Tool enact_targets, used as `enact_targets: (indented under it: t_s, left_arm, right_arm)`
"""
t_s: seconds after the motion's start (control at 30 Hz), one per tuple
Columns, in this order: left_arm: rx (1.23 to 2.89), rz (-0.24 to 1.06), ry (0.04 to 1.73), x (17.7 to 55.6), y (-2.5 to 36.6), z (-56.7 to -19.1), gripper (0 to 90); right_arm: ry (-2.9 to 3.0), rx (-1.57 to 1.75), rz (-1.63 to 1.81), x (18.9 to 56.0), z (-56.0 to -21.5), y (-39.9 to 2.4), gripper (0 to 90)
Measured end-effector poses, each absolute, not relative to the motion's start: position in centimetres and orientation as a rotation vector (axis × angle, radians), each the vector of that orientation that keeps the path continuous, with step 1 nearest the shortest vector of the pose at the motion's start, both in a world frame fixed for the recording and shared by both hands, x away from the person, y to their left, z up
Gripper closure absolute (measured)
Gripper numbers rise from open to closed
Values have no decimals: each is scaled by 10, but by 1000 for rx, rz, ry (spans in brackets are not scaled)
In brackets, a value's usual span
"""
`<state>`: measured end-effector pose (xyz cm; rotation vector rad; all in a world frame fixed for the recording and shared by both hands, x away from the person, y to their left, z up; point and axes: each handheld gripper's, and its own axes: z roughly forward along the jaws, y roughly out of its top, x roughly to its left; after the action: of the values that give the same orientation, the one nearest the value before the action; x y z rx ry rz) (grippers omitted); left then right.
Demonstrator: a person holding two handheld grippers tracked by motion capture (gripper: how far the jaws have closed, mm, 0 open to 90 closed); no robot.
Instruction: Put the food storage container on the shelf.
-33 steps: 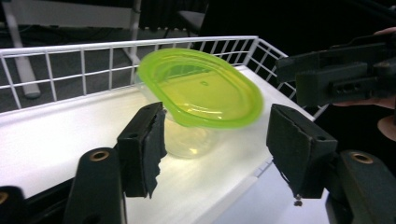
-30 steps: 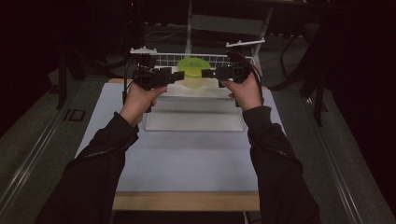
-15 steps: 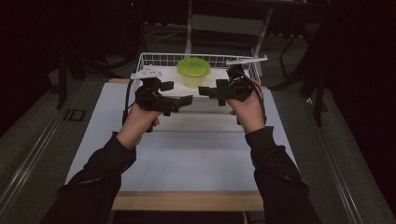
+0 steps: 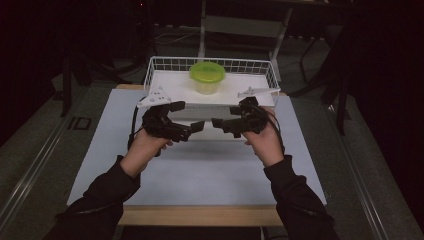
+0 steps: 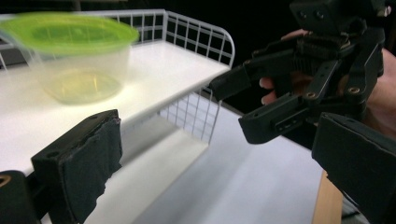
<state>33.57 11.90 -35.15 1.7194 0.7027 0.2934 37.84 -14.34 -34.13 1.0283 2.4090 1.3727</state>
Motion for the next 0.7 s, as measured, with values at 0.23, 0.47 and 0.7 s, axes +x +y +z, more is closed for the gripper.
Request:
enact_targets:
  t_s: [0.23, 0.47, 0.7]
  left_arm:
    - [1757, 283, 678, 319, 122, -373, 24]
    - [1788, 287, 670, 306, 127, -395, 24]
    - [1826, 272, 671, 298, 129, -415, 24]
  right_arm:
    - [2398, 1012, 1405, 363, -361, -156, 152]
    - [2393, 977, 1445, 347, -382, -166, 152]
    - [2419, 960, 1438, 333, -414, -176, 151]
